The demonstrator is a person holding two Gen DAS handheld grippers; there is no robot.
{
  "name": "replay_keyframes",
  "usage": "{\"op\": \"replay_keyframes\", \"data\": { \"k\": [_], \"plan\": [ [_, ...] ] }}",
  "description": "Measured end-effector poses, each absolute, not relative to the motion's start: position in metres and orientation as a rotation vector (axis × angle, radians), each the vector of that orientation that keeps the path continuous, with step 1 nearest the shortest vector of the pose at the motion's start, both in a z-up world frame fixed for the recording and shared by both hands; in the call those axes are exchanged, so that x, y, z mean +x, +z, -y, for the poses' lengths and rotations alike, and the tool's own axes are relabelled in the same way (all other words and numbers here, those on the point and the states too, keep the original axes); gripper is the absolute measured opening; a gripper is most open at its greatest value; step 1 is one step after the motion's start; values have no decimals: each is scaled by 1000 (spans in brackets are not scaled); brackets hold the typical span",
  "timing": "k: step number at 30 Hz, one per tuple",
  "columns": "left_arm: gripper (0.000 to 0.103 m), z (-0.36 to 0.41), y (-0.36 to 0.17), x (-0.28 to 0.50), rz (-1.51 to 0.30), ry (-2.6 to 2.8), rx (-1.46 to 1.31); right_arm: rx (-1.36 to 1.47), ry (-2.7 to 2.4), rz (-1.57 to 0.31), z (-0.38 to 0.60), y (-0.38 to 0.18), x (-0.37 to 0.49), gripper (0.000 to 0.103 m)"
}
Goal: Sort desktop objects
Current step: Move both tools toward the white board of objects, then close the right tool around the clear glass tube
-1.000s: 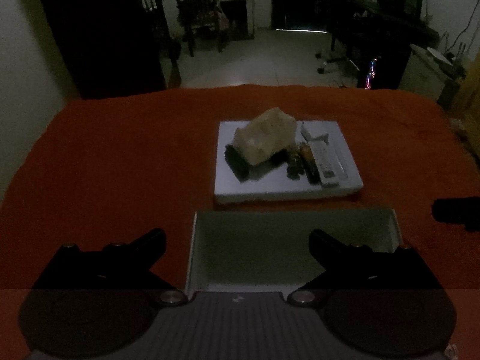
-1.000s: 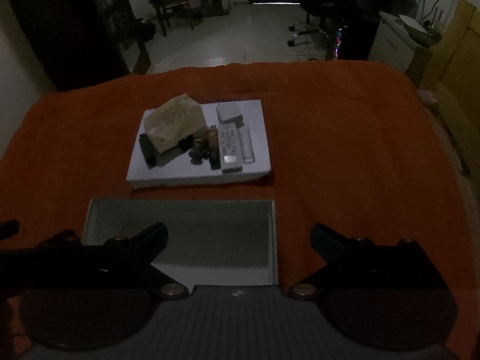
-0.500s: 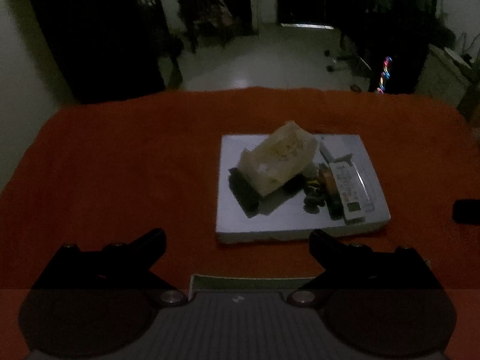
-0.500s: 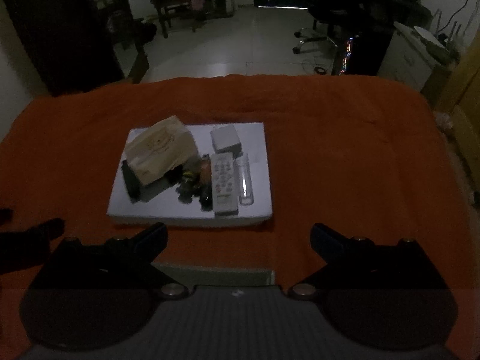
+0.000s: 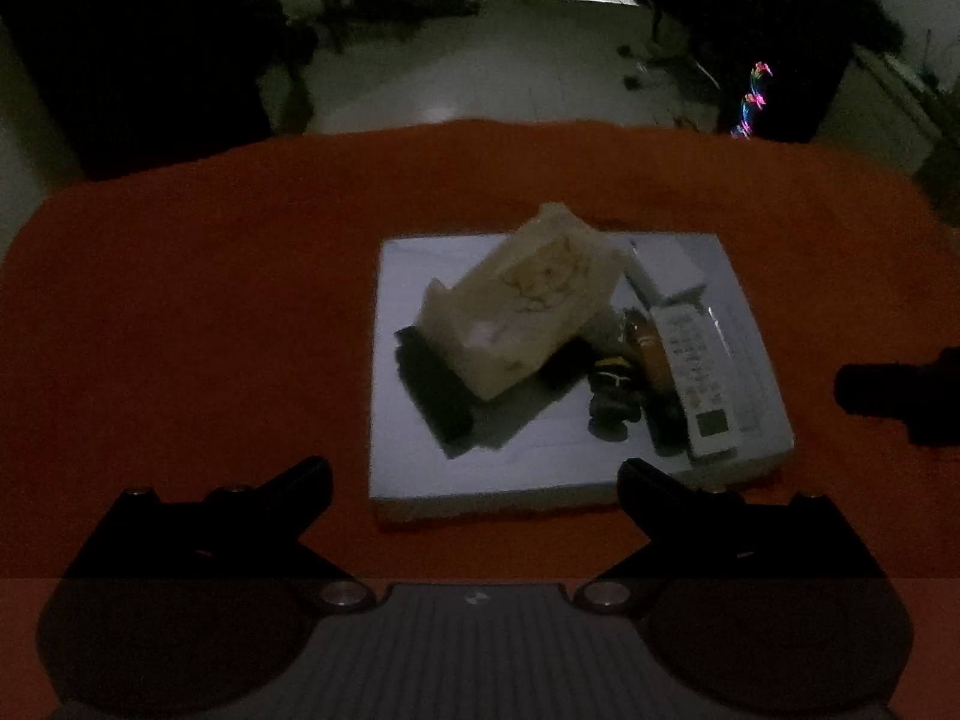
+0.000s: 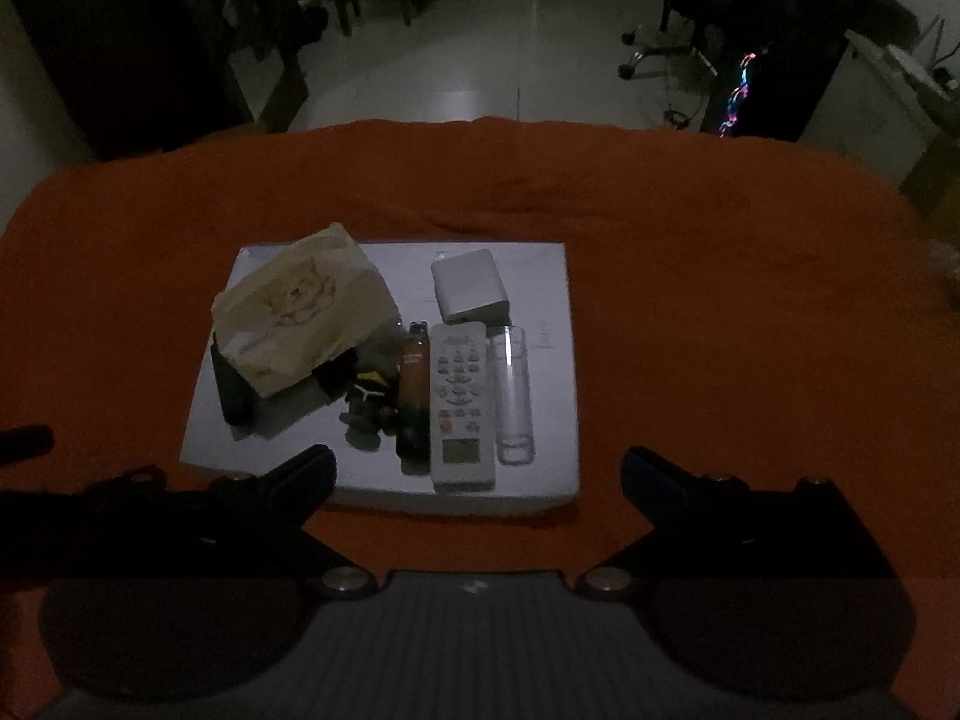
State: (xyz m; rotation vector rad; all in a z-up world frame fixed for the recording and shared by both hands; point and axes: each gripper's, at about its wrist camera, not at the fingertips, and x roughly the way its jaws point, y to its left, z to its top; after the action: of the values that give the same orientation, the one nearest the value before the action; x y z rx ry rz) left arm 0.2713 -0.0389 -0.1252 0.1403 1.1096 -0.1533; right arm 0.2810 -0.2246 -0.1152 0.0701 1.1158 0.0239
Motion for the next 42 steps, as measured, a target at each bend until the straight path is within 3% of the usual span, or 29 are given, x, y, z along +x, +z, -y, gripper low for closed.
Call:
{"op": "replay_keyframes", "data": {
  "k": [11, 14, 16, 20, 23, 29, 31, 32, 35, 42],
  "plan": [
    [100, 42, -184, 324, -1157, -125, 125, 15, 7, -1145, 225, -183, 334, 101],
    [100, 38, -198, 336, -1175, -130, 94, 39, -15, -1170, 233, -202, 346, 97],
    [99, 34, -206, 342, -1178, -130, 65, 62, -2, -1194, 238, -214, 353, 89],
    [87, 28, -222, 352, -1190, -101, 58, 53, 37, -1213, 241, -233, 364, 74],
    [69, 26, -232, 356, -1197, -81, 52, 49, 30, -1222, 246, -246, 370, 68],
    [68, 22, -247, 359, -1207, -66, 24, 85, 48, -1221, 257, -259, 371, 52],
    [67, 22, -252, 358, -1213, -70, 20, 78, 53, -1221, 257, -261, 370, 36],
    [61, 22, -254, 357, -1218, -73, 18, 82, 59, -1223, 258, -263, 369, 32],
    [29, 19, -260, 352, -1219, -93, -12, 101, 72, -1208, 261, -265, 365, 32],
    [27, 8, -261, 339, -1252, -156, -79, 101, 50, -1247, 263, -262, 347, 31]
  ]
}}
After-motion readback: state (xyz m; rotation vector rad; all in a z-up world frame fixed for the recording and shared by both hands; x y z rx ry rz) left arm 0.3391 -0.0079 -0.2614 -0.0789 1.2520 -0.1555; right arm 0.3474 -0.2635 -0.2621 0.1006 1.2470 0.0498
